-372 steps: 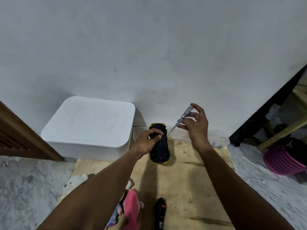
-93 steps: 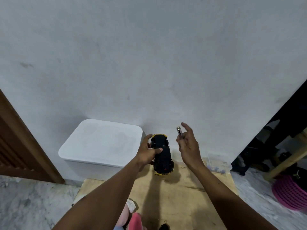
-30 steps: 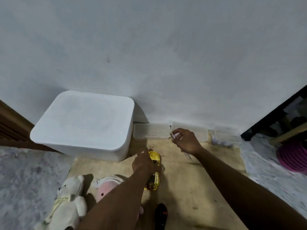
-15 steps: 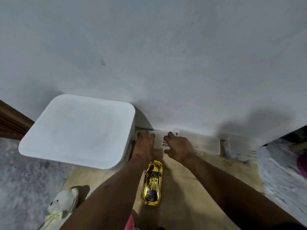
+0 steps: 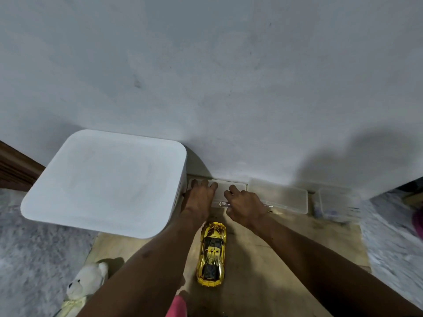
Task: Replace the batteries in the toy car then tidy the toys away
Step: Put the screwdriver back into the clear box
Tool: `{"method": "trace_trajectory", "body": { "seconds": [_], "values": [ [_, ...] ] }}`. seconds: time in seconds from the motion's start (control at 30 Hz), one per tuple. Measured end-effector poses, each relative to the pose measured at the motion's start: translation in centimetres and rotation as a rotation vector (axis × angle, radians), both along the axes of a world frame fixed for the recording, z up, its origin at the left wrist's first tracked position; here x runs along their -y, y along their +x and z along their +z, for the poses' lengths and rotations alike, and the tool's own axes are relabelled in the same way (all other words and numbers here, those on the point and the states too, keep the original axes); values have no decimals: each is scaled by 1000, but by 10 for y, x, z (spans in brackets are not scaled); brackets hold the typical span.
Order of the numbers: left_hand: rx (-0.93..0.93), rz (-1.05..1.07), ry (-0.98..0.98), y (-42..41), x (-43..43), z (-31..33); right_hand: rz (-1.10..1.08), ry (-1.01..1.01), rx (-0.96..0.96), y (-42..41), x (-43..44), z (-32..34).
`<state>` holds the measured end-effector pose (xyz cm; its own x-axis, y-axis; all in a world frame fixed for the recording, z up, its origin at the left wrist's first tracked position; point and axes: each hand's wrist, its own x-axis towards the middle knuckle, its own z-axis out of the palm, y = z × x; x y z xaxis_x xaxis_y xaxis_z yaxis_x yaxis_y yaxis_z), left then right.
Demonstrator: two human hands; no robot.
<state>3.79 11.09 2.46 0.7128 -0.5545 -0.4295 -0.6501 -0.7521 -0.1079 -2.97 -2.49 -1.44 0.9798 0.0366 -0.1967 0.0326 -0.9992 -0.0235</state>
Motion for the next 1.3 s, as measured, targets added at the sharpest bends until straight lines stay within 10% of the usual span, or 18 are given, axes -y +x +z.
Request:
{"method": "trace_trajectory", "body": {
  "seconds": [0.53, 0.83, 1.3],
  "values": [
    [-54, 3, -125, 15, 3, 16, -56, 61, -6, -11, 13, -2],
    [-141, 29, -238, 31, 5, 30, 34, 395, 439, -34, 32, 12],
    [-161, 93, -244, 45, 16, 47, -31, 304, 18, 25, -24, -7]
  ]
}}
